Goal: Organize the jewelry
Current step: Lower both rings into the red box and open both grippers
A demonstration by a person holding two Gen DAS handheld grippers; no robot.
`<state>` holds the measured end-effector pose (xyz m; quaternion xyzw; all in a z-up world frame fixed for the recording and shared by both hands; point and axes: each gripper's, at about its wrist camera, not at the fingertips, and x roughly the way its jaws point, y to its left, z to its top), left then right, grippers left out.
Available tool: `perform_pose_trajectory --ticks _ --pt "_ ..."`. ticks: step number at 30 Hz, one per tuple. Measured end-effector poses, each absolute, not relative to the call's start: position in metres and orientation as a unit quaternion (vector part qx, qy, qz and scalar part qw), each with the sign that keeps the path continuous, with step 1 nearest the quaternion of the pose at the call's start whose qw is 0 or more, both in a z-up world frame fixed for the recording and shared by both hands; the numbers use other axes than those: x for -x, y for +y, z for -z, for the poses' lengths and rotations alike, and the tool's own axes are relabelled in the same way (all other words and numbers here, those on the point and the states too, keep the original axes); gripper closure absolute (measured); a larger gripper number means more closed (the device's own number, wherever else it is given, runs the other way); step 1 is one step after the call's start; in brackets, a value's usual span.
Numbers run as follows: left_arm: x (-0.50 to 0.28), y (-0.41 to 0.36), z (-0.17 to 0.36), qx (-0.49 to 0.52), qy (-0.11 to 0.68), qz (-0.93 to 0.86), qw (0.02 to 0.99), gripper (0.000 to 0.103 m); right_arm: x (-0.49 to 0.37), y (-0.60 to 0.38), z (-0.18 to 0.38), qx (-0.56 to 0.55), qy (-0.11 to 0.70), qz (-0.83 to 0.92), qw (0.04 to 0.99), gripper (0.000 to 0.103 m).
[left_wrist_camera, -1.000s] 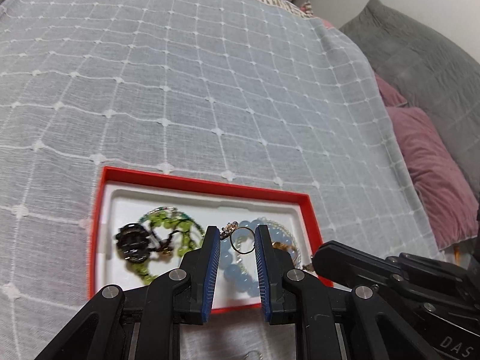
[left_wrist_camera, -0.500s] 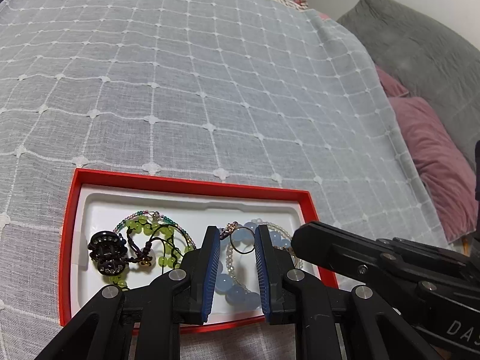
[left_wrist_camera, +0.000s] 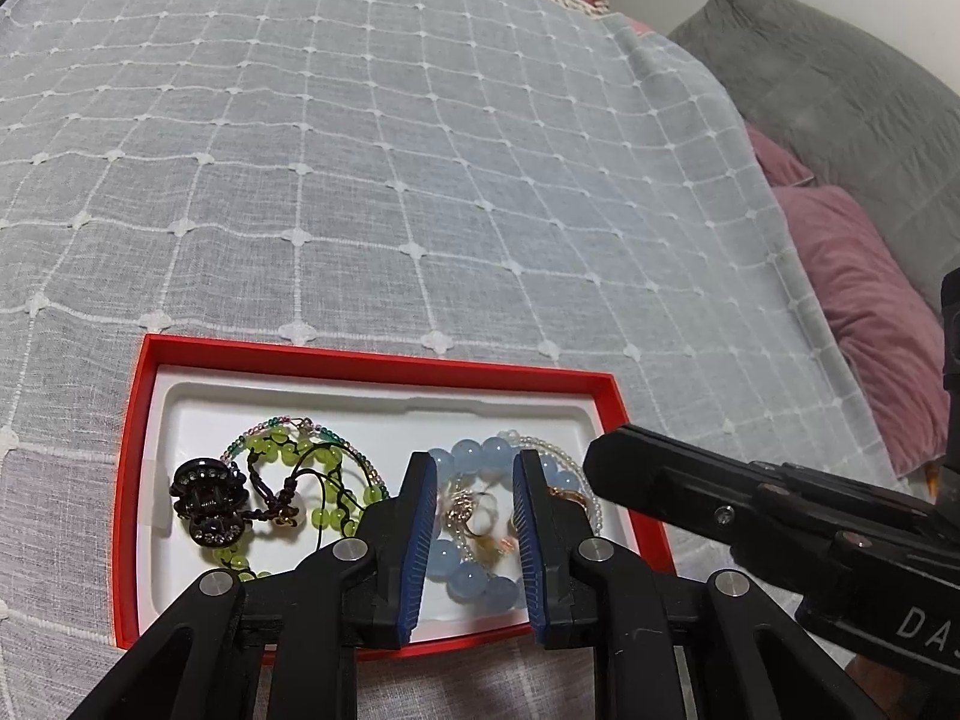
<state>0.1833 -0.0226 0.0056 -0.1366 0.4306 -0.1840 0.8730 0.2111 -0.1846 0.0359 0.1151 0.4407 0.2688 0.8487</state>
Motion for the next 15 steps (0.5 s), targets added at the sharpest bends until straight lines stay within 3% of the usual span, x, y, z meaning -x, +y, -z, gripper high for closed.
perform_pose_trajectory --ticks 15 --pt "-0.165 -0.028 -0.017 0.097 0.413 0.171 0.889 0.079 -0.202 -0.191 -0.040 -0.108 0.433 -0.249 0.859 0.101"
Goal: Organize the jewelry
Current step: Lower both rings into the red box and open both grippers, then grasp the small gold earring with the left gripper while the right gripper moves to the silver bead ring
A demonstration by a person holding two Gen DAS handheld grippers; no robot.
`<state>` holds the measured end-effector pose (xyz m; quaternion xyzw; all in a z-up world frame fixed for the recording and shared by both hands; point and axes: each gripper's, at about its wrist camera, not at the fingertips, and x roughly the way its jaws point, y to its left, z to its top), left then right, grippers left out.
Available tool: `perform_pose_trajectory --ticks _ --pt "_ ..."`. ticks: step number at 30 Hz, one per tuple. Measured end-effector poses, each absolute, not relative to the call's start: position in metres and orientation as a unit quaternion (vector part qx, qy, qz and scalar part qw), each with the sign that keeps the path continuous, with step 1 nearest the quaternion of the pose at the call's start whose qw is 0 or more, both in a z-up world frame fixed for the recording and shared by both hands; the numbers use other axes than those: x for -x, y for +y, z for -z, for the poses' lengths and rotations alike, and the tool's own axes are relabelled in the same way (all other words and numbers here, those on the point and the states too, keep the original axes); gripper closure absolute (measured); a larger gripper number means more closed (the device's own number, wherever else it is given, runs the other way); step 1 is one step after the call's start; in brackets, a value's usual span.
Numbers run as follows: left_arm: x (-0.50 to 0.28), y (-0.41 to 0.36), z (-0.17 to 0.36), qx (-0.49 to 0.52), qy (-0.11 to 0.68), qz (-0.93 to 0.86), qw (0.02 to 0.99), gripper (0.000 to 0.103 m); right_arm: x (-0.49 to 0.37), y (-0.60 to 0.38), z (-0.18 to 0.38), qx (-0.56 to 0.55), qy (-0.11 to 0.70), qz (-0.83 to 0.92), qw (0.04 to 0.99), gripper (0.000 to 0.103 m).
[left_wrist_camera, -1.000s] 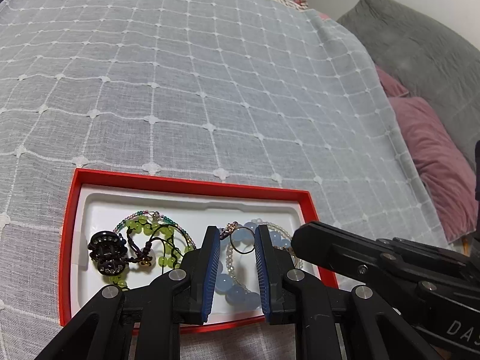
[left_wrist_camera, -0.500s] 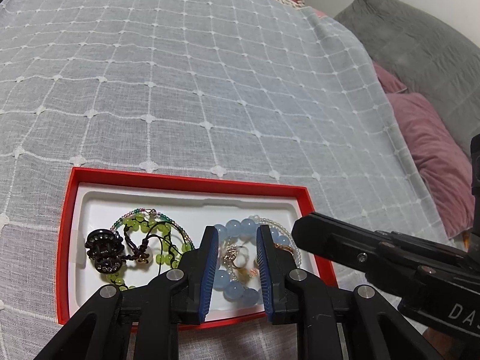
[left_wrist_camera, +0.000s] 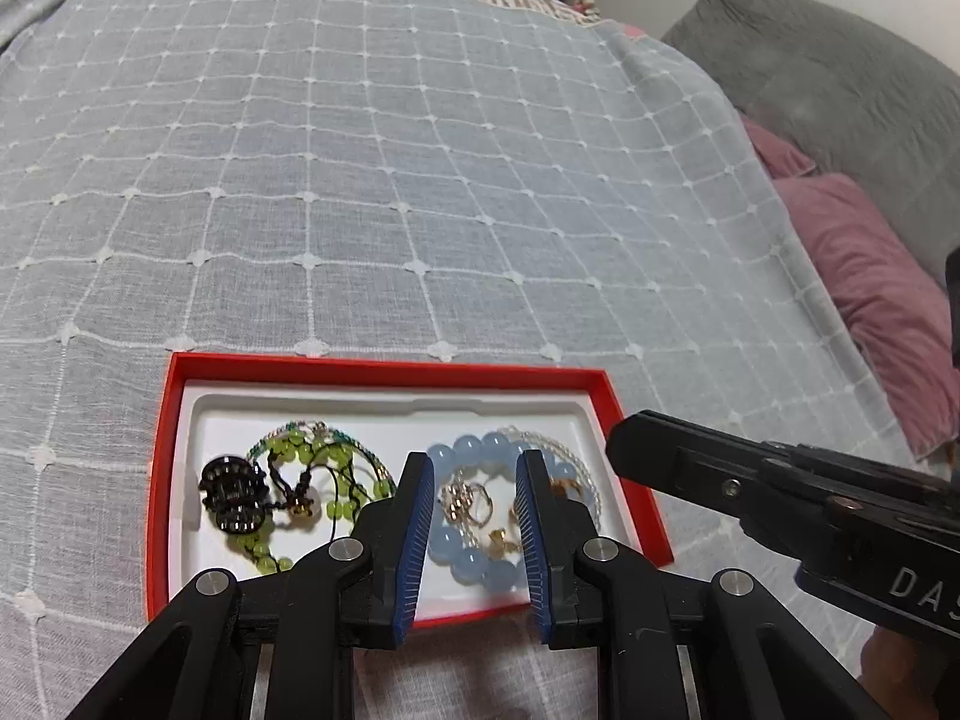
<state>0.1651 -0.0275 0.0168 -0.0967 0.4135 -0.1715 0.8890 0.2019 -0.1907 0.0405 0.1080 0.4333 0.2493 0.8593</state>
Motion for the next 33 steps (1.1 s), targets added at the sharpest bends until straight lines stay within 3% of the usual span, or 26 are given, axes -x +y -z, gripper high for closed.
perform_pose_trajectory --ticks 5,9,11,18,33 --pt "-0.152 -0.028 -0.017 0.070 0.413 0.154 0.895 0.075 -0.189 -0.188 -0.040 -0.101 0.437 -0.244 0.860 0.098" --pt "-0.144 -0.030 -0.019 0.046 0.408 0.133 0.902 0.065 -0.177 -0.187 -0.045 -0.083 0.421 -0.228 0.874 0.071" --pt "-0.141 -0.031 -0.019 0.031 0.406 0.121 0.905 0.064 -0.172 -0.187 -0.046 -0.076 0.418 -0.226 0.876 0.068" --pt "-0.134 -0.029 -0.012 0.013 0.416 0.098 0.904 0.058 -0.163 -0.189 -0.050 -0.059 0.410 -0.217 0.884 0.058" --pt "-0.125 -0.018 -0.023 0.029 0.399 0.095 0.912 0.057 -0.153 -0.194 -0.061 -0.052 0.397 -0.214 0.891 0.052"
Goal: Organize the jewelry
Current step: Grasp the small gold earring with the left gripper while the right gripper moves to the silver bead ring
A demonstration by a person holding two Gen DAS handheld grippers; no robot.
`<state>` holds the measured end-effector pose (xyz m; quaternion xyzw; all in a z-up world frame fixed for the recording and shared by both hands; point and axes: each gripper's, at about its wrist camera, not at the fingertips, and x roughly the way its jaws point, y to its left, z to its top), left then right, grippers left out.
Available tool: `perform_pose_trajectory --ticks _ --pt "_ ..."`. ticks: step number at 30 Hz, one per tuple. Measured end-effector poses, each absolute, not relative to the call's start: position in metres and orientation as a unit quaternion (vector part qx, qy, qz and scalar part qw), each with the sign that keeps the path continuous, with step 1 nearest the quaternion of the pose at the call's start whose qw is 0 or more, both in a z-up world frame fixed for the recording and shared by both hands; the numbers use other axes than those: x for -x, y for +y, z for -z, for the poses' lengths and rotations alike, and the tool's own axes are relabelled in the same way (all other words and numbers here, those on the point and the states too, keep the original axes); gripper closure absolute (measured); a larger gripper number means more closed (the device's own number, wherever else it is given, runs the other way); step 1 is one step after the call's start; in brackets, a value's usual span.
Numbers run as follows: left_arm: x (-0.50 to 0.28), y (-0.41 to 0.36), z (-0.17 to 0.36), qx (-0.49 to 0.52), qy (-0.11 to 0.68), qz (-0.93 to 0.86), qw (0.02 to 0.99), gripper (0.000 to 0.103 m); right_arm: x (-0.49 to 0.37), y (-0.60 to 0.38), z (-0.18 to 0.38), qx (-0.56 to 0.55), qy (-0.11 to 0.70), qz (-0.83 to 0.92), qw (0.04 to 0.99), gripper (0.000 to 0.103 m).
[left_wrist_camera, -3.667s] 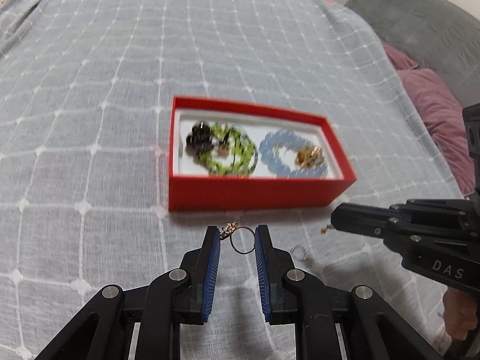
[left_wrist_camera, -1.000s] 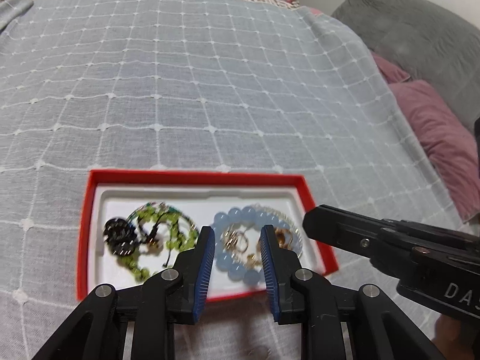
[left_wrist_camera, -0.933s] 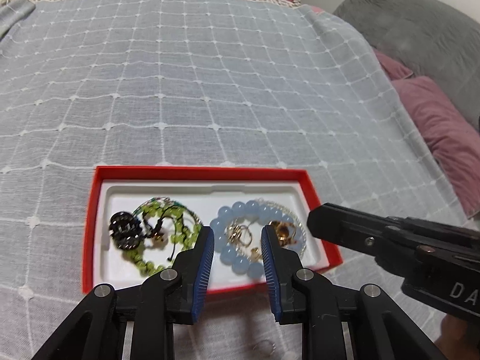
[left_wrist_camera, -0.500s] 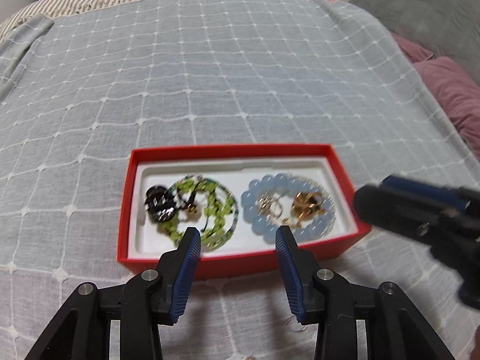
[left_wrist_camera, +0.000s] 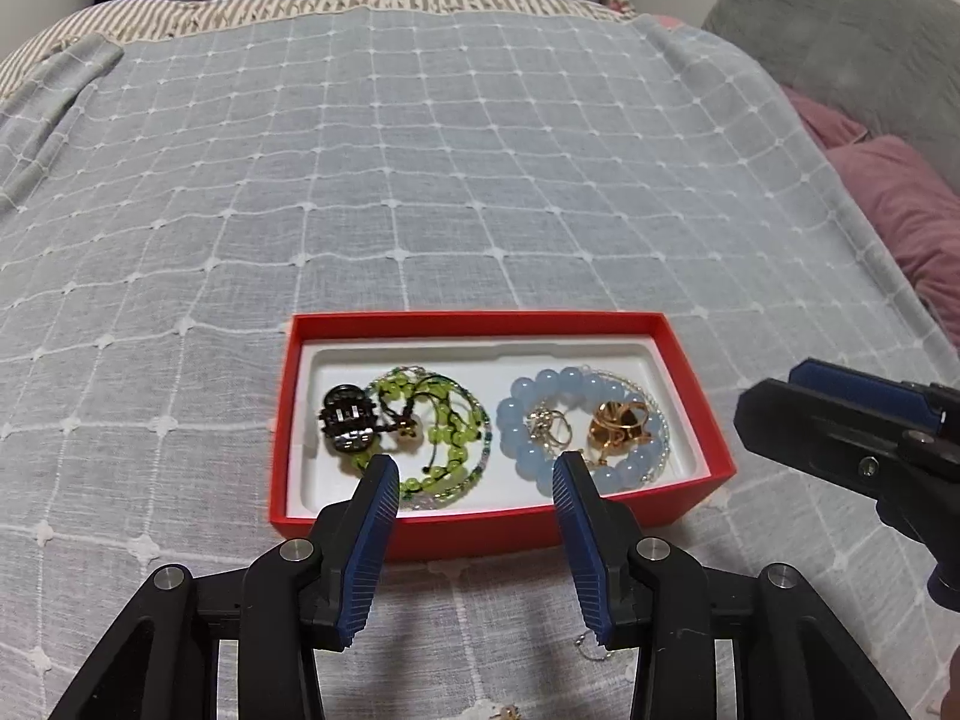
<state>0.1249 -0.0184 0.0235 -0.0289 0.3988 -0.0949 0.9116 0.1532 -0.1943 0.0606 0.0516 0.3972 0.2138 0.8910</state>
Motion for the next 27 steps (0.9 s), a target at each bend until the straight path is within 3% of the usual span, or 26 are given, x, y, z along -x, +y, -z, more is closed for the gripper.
perform_pose_trajectory --ticks 7,11,27 --pt "-0.116 -0.014 -0.022 0.019 0.402 0.087 0.912 0.056 -0.153 -0.202 -0.063 -0.066 0.394 -0.204 0.894 0.051" --pt "-0.107 -0.014 -0.016 0.008 0.417 0.086 0.905 0.045 -0.153 -0.202 -0.064 -0.067 0.399 -0.209 0.890 0.048" --pt "-0.073 -0.030 0.035 -0.034 0.506 0.117 0.854 0.045 -0.146 -0.188 -0.039 -0.042 0.467 -0.217 0.856 0.048"
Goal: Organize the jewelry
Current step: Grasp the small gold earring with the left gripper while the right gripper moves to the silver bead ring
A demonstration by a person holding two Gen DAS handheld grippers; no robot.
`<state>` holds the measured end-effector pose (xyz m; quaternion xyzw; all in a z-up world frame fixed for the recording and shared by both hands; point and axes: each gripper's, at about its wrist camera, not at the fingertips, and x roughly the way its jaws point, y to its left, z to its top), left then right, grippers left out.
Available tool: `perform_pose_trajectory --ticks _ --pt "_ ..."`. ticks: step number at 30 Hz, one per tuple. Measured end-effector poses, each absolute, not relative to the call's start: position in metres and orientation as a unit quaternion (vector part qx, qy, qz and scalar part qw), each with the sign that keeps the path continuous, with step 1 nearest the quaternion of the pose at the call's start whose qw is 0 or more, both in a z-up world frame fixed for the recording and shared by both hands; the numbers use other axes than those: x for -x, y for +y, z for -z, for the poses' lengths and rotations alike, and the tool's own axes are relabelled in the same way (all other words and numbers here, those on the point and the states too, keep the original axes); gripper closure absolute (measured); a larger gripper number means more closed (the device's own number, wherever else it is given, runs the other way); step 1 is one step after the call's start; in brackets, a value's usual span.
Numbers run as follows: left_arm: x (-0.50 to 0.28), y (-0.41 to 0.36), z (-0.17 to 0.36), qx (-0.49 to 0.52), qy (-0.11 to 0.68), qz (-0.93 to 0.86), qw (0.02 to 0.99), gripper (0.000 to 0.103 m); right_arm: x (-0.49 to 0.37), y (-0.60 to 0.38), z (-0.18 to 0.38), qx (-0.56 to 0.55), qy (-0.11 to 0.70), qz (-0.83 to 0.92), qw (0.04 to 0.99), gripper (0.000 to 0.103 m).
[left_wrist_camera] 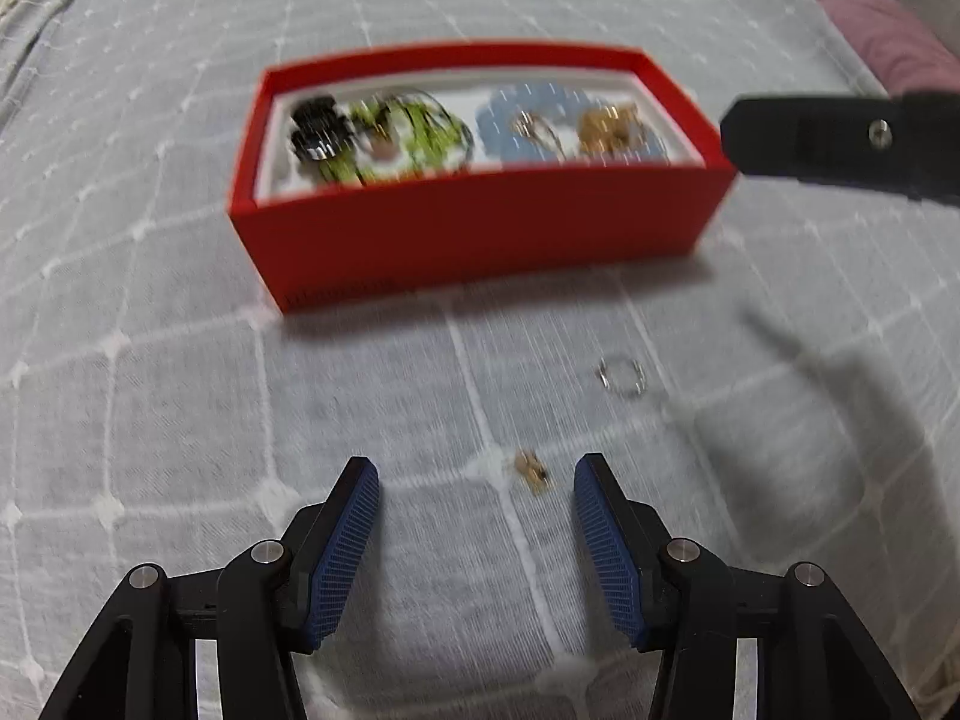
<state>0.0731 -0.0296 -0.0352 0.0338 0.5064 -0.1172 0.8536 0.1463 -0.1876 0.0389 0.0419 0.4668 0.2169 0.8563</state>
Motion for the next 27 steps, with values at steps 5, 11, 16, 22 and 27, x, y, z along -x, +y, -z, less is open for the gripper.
perform_pose_trajectory --ticks 5,11,16,22,27 --pt "-0.068 -0.036 0.036 -0.044 0.501 0.124 0.855 0.045 -0.147 -0.184 -0.032 -0.035 0.477 -0.217 0.851 0.048" --pt "-0.069 -0.041 0.039 -0.046 0.502 0.120 0.855 0.046 -0.147 -0.184 -0.031 -0.037 0.478 -0.218 0.850 0.048" --pt "-0.069 -0.042 0.041 -0.052 0.500 0.113 0.857 0.062 -0.150 -0.188 -0.028 -0.047 0.483 -0.214 0.848 0.048" --pt "-0.066 -0.041 0.040 -0.057 0.496 0.121 0.858 0.076 -0.149 -0.187 -0.030 -0.044 0.481 -0.218 0.848 0.048" --pt "-0.072 -0.043 0.041 -0.060 0.495 0.131 0.857 0.077 -0.149 -0.186 -0.028 -0.041 0.483 -0.216 0.847 0.048"
